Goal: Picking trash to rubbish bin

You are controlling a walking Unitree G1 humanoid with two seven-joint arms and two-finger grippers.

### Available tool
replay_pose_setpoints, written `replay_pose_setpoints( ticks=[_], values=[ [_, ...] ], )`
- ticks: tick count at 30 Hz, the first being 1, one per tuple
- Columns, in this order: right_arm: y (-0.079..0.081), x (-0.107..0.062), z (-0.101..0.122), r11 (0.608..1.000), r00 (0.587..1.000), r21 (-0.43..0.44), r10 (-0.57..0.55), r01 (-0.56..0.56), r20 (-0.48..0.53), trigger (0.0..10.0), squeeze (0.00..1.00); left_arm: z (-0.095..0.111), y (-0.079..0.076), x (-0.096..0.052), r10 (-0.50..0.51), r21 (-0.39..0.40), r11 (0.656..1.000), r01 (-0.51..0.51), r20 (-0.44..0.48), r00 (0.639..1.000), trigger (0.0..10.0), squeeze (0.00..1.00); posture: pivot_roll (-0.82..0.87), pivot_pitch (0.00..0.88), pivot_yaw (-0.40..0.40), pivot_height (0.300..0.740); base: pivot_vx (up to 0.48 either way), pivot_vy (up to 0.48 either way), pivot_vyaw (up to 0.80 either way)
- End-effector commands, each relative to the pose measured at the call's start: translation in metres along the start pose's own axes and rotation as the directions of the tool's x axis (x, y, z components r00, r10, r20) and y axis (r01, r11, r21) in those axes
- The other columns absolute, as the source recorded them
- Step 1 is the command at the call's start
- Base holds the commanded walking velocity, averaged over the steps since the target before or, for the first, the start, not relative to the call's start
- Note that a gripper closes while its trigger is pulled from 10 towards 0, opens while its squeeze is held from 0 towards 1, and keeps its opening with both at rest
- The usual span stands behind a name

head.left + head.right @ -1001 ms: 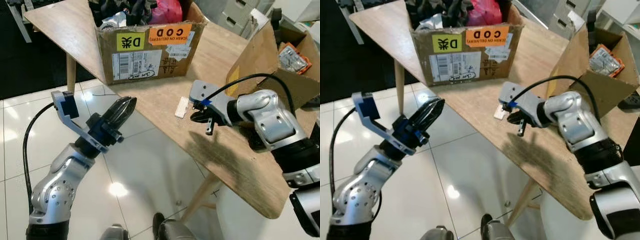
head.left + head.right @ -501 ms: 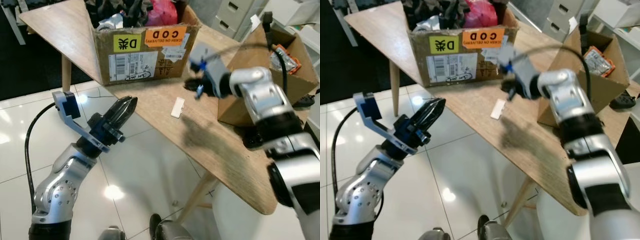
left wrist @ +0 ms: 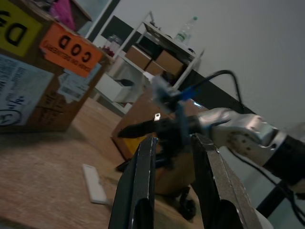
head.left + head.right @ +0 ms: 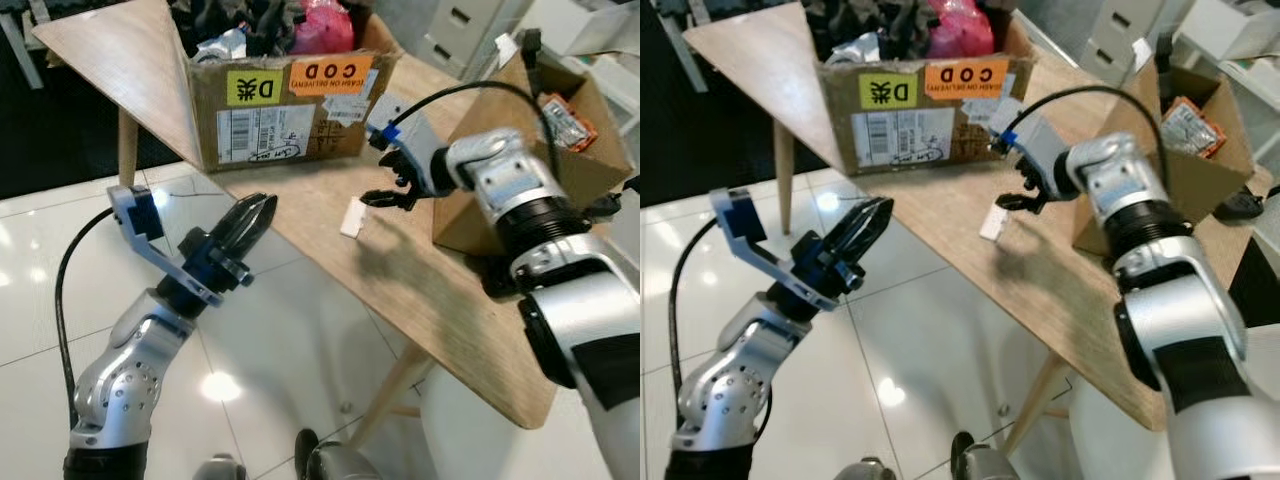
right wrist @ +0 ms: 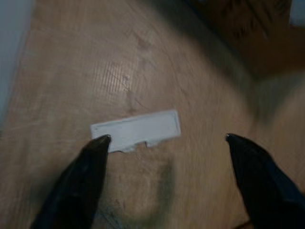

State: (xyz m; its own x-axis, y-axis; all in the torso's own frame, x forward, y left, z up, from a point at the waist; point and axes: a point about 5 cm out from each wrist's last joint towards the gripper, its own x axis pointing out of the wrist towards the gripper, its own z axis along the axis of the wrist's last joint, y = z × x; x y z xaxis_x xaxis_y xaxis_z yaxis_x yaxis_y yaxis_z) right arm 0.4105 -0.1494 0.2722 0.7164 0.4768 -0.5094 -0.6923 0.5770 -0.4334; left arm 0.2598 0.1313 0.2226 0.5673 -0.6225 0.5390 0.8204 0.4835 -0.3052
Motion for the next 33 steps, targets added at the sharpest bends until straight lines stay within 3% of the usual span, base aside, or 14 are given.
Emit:
replay_pose_setpoints(
  ticks=[1,5,8,14,19,21,23,25,26,27,28,32,33],
  values=[
    [0.003,0.005,-0.01,0.997,0.999,0.081,-0.017,0.02,-0.044,10.0,1.0,-0.007,-0.001,-0.002,0.0,-0.014,1.0,0.0,-0.012,1.0,10.0,0.0,0.05,0.164,-0.144,0.74,0.0,0.0,0.0],
    [0.021,0.021,-0.024,0.981,0.991,0.192,0.058,-0.035,-0.119,10.0,1.0,-0.007,0.0,-0.001,-0.006,-0.013,1.0,0.006,-0.015,1.0,10.0,0.0,0.04,0.159,-0.149,0.74,0.0,0.0,0.0],
    [0.025,0.024,-0.027,0.969,0.988,0.242,0.073,-0.039,-0.135,10.0,1.0,-0.007,-0.001,-0.001,-0.01,-0.011,1.0,0.009,-0.016,1.0,10.0,0.0,0.04,0.159,-0.153,0.74,0.0,0.0,0.0],
    [0.029,0.028,-0.024,0.956,0.986,0.293,0.07,-0.024,-0.148,10.0,1.0,-0.008,-0.003,-0.001,-0.012,-0.012,1.0,0.012,-0.011,1.0,10.0,0.0,0.03,0.166,-0.161,0.74,0.0,0.0,0.0],
    [0.029,0.031,-0.021,0.915,0.991,0.401,0.008,0.046,-0.13,10.0,1.0,-0.011,-0.005,-0.002,-0.007,-0.019,1.0,0.007,-0.007,1.0,10.0,0.0,0.03,0.176,-0.175,0.74,0.0,0.0,0.0],
    [0.027,0.03,-0.021,0.894,0.992,0.443,-0.012,0.065,-0.122,10.0,0.95,-0.011,-0.006,-0.003,-0.003,-0.02,1.0,0.003,-0.004,1.0,10.0,0.0,0.03,0.18,-0.181,0.74,0.0,0.0,0.0],
    [0.025,0.029,-0.02,0.853,0.993,0.513,-0.045,0.096,-0.111,10.0,0.78,-0.011,-0.006,-0.004,0.001,-0.022,1.0,-0.001,0.001,1.0,10.0,0.0,0.03,0.187,-0.184,0.74,0.0,0.0,0.0],
    [0.025,0.029,-0.02,0.837,0.993,0.537,-0.053,0.103,-0.107,10.0,0.78,-0.011,-0.006,-0.004,0.002,-0.022,1.0,-0.002,0.001,1.0,10.0,0.0,0.03,0.187,-0.184,0.74,0.0,0.0,0.0],
    [0.025,0.03,-0.02,0.811,0.993,0.575,-0.064,0.108,-0.096,10.0,0.5,-0.012,-0.006,-0.004,0.003,-0.024,1.0,-0.003,0.001,1.0,10.0,0.0,0.02,0.191,-0.186,0.74,0.0,0.0,0.0],
    [0.025,0.03,-0.02,0.811,0.993,0.575,-0.064,0.108,-0.096,10.0,0.5,-0.012,-0.006,-0.004,0.003,-0.024,1.0,-0.003,0.001,1.0,10.0,0.0,0.02,0.191,-0.186,0.74,0.0,0.0,0.0],
    [0.025,0.03,-0.02,0.781,0.993,0.614,-0.078,0.116,-0.088,10.0,0.0,-0.012,-0.007,-0.004,0.003,-0.026,1.0,-0.003,0.001,1.0,10.0,0.0,0.02,0.196,-0.187,0.74,0.0,0.0,0.0],
    [0.028,0.033,-0.02,0.706,0.991,0.696,-0.113,0.134,-0.077,10.0,0.0,-0.013,-0.007,-0.005,0.003,-0.032,0.999,-0.003,0.001,1.0,10.0,0.0,0.01,0.209,-0.186,0.74,0.0,0.0,0.0],
    [0.028,0.033,-0.02,0.706,0.991,0.696,-0.113,0.134,-0.077,10.0,0.0,-0.013,-0.007,-0.005,0.003,-0.032,0.999,-0.003,0.001,1.0,10.0,0.0,0.01,0.209,-0.186,0.74,0.0,0.0,0.0]
  ],
)
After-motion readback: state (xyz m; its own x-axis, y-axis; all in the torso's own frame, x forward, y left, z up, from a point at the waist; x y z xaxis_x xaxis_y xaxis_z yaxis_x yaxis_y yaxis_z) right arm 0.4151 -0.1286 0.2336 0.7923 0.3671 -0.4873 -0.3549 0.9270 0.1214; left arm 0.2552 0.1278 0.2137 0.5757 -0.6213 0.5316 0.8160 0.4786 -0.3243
